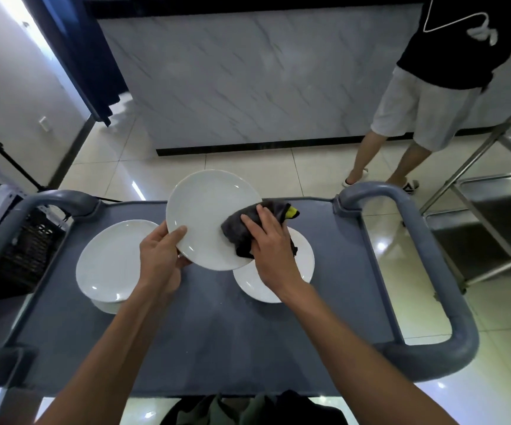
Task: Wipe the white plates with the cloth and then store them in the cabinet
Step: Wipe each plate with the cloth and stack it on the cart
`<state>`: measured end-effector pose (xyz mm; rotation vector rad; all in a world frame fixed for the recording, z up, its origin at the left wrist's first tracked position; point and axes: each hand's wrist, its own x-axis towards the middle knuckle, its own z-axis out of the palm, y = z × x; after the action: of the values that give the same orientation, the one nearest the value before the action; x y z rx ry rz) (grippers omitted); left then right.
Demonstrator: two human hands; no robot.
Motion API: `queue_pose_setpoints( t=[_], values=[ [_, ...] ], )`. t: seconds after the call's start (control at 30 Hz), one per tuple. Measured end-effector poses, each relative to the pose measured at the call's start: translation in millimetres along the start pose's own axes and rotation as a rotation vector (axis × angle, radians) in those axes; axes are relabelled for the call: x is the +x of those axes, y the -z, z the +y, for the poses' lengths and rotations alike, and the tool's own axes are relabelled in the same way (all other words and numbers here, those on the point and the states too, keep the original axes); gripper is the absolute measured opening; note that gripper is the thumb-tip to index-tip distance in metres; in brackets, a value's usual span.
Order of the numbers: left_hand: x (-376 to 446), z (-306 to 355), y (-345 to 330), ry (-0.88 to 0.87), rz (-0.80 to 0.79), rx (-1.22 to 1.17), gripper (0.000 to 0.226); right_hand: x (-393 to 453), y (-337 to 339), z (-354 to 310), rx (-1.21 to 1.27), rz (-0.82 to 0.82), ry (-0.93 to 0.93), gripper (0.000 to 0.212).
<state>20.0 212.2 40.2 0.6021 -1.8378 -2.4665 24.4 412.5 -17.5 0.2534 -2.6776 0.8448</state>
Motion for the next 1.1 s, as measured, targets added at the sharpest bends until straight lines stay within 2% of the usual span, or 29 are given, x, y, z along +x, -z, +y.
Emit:
queue_pose_setpoints(
  t=[0.37, 0.57, 0.8, 1.1],
  values=[
    [-0.5, 3.0, -7.2, -0.03, 0.0, 0.014, 0.027, -32.1, -25.5, -52.7, 0.128, 0.067, 0.169, 0.054],
    [-4.4, 4.3, -1.5, -0.028, -0.012, 0.011, 0.025, -35.4, -20.1, -43.9, 0.071, 0.019, 0.23, 0.059],
    [-4.0, 5.4, 4.4, -0.001, -0.038, -0.003, 0.022, -28.4, -3.2, -14.4, 0.009, 0.044, 0.166, 0.071],
    [-10.1, 3.9, 10.8, 0.044, -0.14, 0.031, 0.023, 7.4, 23.6, 8.8, -0.021, 0.09, 0.101, 0.061]
  ],
)
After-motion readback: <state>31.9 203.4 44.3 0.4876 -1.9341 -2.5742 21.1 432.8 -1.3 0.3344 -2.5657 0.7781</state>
